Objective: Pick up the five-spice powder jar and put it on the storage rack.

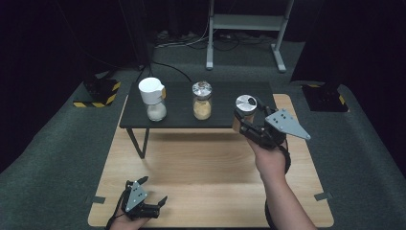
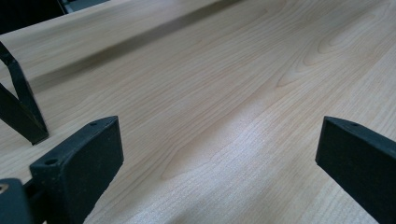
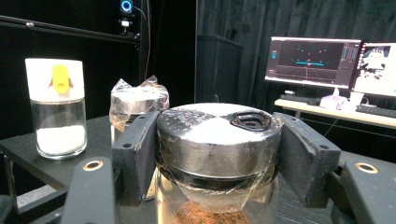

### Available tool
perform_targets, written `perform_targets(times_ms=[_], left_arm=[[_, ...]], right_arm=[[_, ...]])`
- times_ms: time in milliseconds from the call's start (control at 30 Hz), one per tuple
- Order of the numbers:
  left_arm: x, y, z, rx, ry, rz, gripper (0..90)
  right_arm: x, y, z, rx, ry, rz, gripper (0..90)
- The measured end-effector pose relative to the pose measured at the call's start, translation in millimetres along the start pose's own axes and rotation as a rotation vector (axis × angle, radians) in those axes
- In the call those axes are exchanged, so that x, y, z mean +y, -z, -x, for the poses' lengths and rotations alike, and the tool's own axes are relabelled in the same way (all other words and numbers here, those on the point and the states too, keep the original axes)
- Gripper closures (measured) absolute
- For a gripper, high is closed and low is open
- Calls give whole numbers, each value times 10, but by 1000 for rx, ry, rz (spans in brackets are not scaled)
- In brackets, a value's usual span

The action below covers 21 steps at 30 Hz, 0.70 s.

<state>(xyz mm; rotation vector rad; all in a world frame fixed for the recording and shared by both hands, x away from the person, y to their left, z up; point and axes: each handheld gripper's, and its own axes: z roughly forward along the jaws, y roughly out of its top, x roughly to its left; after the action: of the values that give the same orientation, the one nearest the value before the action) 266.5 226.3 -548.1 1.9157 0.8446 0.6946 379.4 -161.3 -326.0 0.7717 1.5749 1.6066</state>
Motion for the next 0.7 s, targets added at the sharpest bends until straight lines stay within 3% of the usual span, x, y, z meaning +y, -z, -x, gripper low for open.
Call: perform_targets(times_ms=[700], left_arm=[[-4, 8, -11, -5, 10, 6, 11]], right_arm=[[-21, -219, 72, -19, 0, 0, 342]])
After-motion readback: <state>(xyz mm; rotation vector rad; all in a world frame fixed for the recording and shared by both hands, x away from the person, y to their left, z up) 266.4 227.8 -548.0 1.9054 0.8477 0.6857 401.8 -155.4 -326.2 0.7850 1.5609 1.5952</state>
